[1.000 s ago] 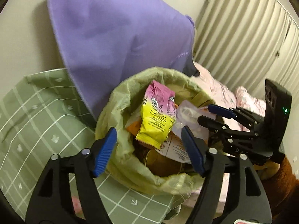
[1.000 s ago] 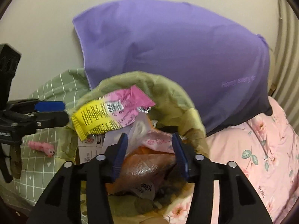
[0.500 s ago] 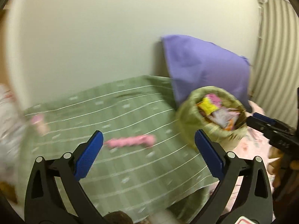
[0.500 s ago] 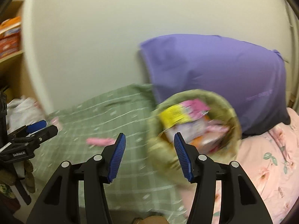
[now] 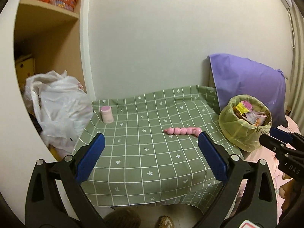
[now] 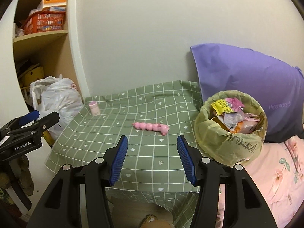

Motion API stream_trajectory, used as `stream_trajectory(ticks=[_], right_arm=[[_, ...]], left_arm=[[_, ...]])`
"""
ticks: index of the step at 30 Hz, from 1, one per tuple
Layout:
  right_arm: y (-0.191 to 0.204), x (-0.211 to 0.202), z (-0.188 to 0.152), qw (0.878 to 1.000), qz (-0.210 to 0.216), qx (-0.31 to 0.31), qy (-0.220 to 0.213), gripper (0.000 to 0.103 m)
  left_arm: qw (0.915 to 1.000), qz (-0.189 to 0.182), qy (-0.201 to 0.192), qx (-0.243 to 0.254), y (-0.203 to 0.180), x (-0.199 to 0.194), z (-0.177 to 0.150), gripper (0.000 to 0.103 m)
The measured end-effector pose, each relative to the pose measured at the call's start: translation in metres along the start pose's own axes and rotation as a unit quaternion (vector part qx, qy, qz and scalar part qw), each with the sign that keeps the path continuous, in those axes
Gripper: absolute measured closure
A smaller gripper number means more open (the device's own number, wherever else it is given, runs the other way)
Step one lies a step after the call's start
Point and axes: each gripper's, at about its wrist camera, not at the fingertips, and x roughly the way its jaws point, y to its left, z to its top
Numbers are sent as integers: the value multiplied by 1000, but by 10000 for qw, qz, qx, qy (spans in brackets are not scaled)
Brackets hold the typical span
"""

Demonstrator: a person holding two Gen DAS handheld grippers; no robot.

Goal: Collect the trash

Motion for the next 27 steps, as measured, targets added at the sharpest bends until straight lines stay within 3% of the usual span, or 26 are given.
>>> stream_trajectory(ticks=[27], right_arm=[[14,-16,0,9999,0,-134,-79,52]], left_arm=[[9998,-139,82,-67,0,-19,-5,9]])
